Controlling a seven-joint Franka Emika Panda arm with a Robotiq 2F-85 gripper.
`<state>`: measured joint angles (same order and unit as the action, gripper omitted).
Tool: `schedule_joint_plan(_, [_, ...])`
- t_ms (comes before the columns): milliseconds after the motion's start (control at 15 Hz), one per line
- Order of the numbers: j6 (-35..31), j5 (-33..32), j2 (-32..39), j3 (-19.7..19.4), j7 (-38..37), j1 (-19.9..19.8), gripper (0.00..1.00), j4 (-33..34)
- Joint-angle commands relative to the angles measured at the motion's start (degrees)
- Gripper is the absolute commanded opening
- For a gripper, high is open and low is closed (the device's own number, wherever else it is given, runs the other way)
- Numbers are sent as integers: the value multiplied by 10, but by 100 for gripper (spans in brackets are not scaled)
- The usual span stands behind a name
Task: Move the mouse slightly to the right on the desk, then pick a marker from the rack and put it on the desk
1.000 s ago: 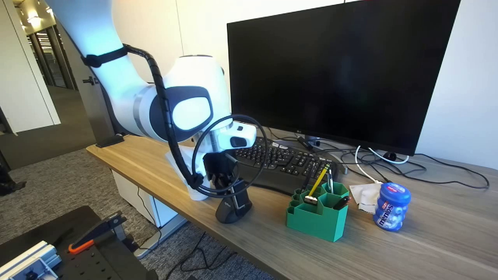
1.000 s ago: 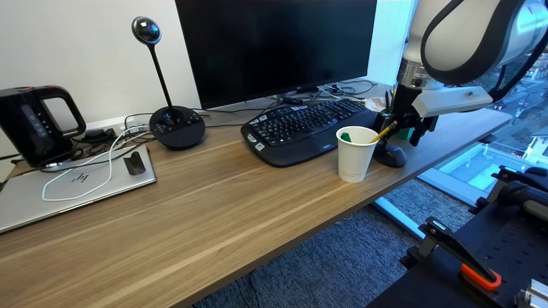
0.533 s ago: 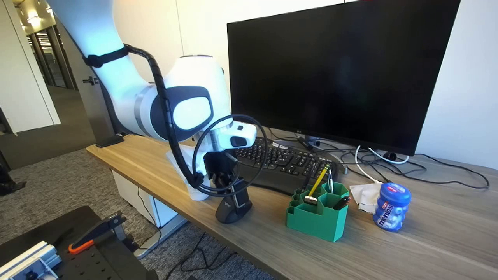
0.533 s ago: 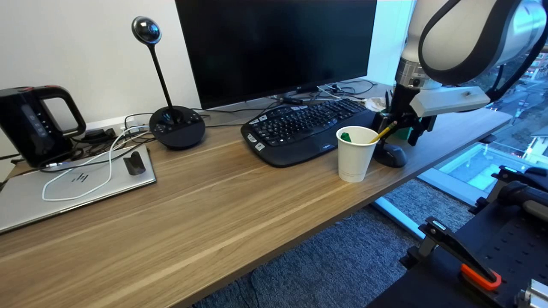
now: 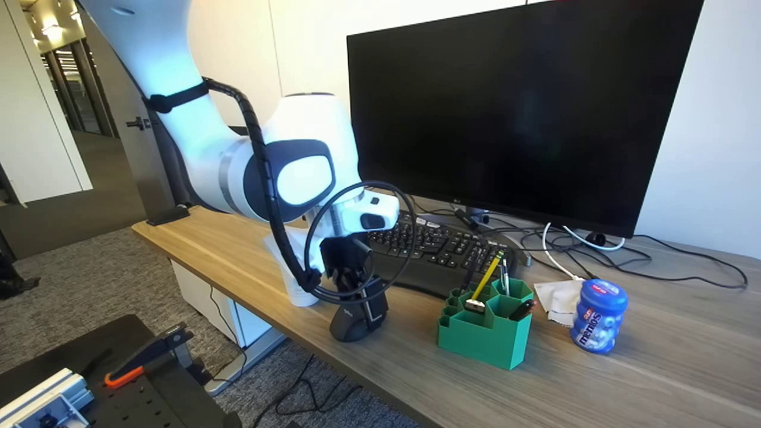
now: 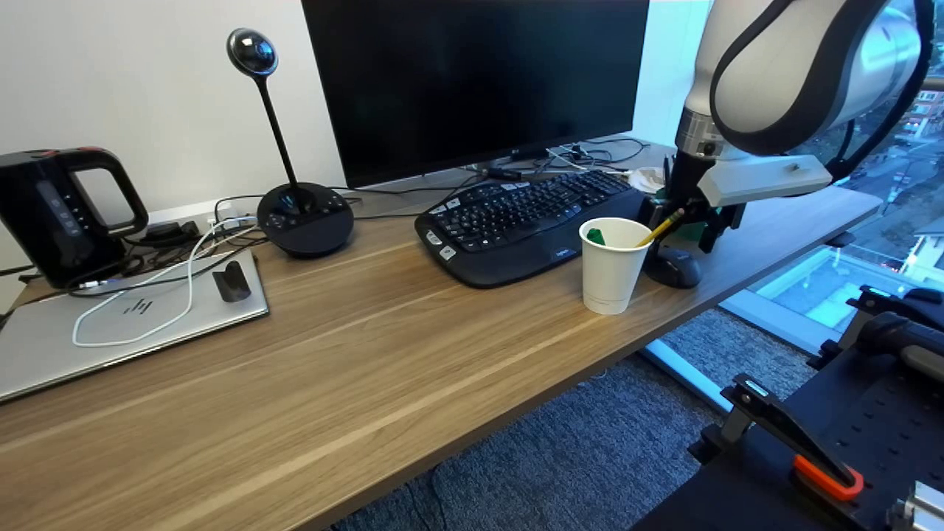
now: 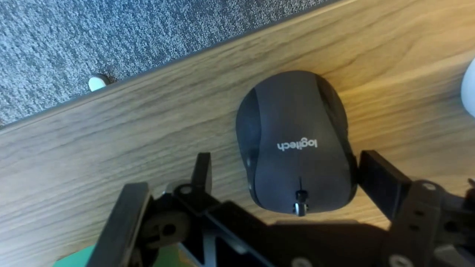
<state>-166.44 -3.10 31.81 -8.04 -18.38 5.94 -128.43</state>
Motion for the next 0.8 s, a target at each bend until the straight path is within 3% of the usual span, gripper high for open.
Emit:
schedule_joint_plan(0, [-11,15,22,-10,-6,15,100,18])
schedule_joint_plan(733, [-2,17,40,-11,-8,18,100,33])
